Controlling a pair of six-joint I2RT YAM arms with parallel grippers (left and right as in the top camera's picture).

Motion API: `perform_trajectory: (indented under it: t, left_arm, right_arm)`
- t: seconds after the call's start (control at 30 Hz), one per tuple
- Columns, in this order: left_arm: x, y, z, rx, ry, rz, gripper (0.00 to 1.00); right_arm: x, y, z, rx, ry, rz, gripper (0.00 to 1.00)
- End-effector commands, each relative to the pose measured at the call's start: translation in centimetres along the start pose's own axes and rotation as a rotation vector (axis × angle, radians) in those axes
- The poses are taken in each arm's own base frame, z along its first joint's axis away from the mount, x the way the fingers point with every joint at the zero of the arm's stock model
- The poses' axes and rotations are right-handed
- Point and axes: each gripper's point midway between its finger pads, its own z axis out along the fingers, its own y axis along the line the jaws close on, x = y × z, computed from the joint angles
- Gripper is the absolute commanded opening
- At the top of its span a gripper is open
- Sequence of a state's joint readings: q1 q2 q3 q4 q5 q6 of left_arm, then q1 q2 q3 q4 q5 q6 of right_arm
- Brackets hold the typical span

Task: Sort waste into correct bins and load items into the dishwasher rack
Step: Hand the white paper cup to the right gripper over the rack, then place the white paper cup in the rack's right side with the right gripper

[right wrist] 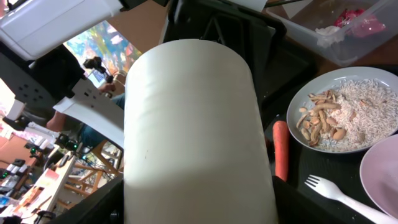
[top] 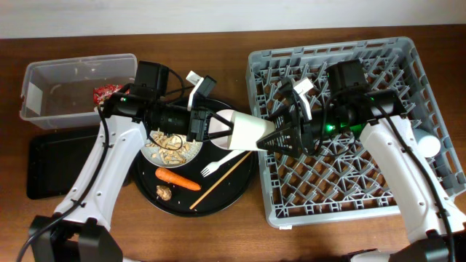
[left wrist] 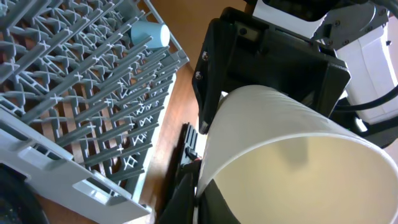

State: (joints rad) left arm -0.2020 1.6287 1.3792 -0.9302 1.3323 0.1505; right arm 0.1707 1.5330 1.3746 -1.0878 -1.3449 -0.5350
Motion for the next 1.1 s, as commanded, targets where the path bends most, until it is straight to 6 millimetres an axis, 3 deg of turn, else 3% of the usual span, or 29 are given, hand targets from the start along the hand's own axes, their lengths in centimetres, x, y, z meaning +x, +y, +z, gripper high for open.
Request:
perform_trajectory:
  t: [0.0,0.07,0.17,0.23,0.4,0.5,0.57,0.73,0.87,0.97,1.07]
  left_arm:
    - [-0.3,-0.5,-0.2,-0.022,-0.004,0.050,0.05]
    - [-0.3,-0.4,-0.2,-0.025,-0.004,0.051,0.06]
    - [-0.2,0.2,-0.2,-0.059,0.001,0.049,0.24]
    - [0.0,1.1,-0.3,-0.111,0.011,0.043,0.37]
    - [2.2,6.1,-1.8,-0.422,0.097,-0.038,0.38]
    - [4.4,9.1,-4.0,-0.649,0.175,-0.118,0.38]
    - [5.5,11.2,-6.3,-0.845,0.195,-0.211,0.38]
    - [5.5,11.7,-6.9,-0.893,0.187,-0.230,0.38]
    - [5.5,11.7,-6.9,-0.893,0.187,-0.230,0.38]
    - [5.5,11.7,-6.9,-0.893,0.187,-0.230,0.38]
    - [5.5,11.7,-6.9,-0.893,0.187,-0.231,0.38]
  right_arm:
    - [-0.2,0.1,0.2,-0.009,0.002,-0.011,0.65]
    - [-0.1,0.1,0.2,-0.008,0.003,-0.010,0.61]
    - [0.3,-0.7,0.2,0.040,0.031,0.020,0.54]
    - [1.6,-3.0,-0.2,0.174,0.095,0.104,0.50]
    - [4.7,-8.1,-4.2,0.532,0.192,0.321,0.49]
    - [6.5,-9.5,-9.3,0.720,0.213,0.461,0.48]
    - [8.4,-10.2,-16.2,0.971,0.190,0.672,0.48]
    - [13.0,-9.4,-26.8,1.381,0.112,1.021,0.48]
    - [15.7,-7.9,-31.0,1.497,0.038,1.188,0.48]
    - [16.7,-7.5,-32.3,1.528,0.006,1.245,0.48]
    - [17.5,-7.9,-32.3,1.531,0.011,1.256,0.49]
